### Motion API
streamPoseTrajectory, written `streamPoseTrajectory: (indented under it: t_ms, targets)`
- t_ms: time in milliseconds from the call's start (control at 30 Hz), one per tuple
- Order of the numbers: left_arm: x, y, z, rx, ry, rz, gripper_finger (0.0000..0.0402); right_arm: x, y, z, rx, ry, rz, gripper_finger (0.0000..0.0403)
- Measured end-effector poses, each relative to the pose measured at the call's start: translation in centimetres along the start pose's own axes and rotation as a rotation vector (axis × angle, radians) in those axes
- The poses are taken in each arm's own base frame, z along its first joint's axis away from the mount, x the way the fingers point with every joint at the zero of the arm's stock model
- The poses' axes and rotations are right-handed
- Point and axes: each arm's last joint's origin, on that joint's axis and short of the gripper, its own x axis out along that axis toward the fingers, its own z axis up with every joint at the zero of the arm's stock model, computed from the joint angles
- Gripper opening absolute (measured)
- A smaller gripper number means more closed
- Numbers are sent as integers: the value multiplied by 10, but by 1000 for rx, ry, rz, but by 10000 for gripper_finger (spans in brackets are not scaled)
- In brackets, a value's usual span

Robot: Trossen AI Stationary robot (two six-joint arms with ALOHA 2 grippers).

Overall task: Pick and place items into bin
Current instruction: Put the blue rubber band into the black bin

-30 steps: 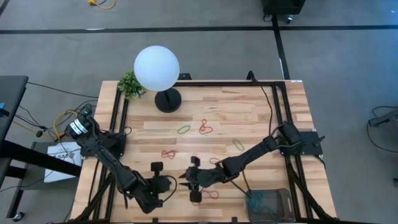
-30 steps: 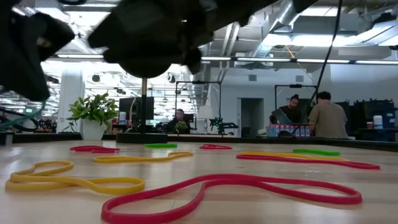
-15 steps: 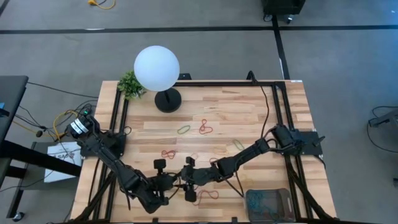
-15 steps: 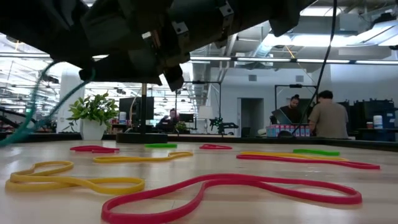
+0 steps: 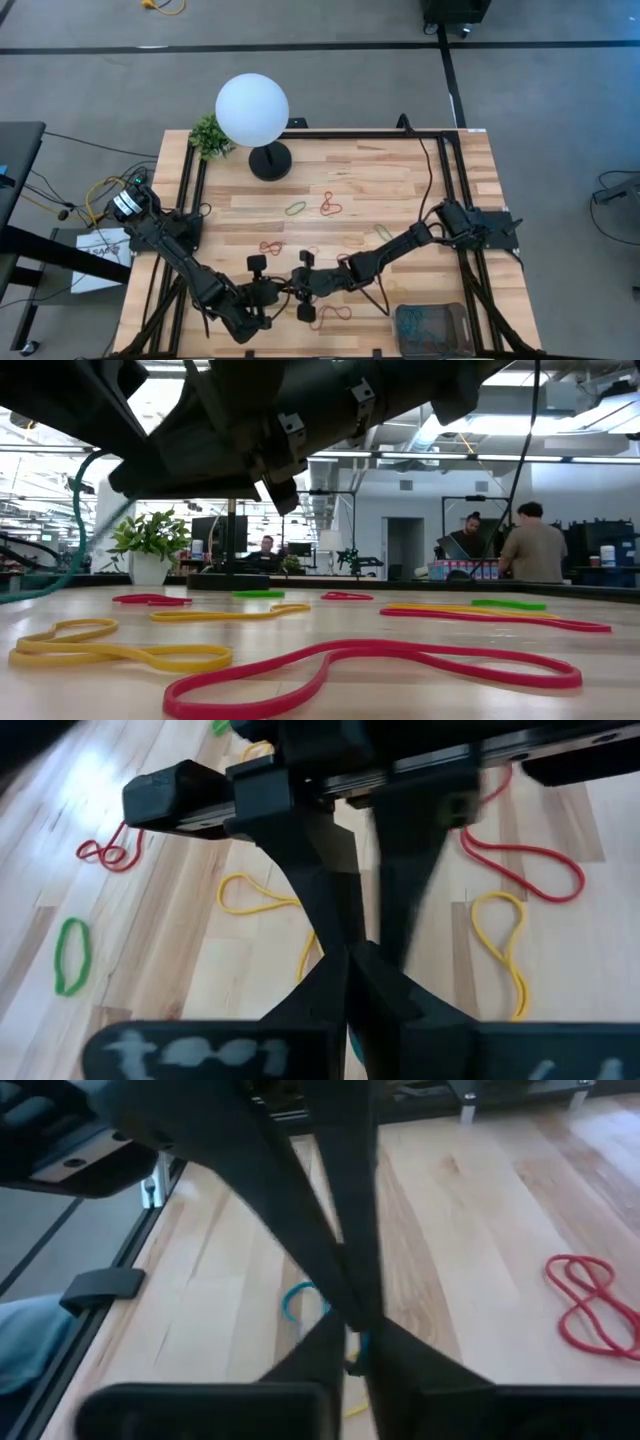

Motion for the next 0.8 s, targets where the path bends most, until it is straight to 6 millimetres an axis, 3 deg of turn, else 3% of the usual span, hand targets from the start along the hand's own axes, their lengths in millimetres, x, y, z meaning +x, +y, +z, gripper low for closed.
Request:
streamPoseTrajectory:
  t_ms: [233, 467, 667, 800]
  targets:
    - [0, -1, 0, -22, 24, -31, 6, 0, 0, -1, -1, 5, 1, 11]
    - [0, 0, -1, -39, 35, -29, 50, -1, 2, -2, -5, 16, 2, 4]
    - [0, 5, -8, -65, 90, 11, 87, -16, 6, 11, -18, 32, -37, 3]
    - [-1, 8, -12, -110, 130, 34, 97, -37, 12, 23, -45, 71, -104, 1]
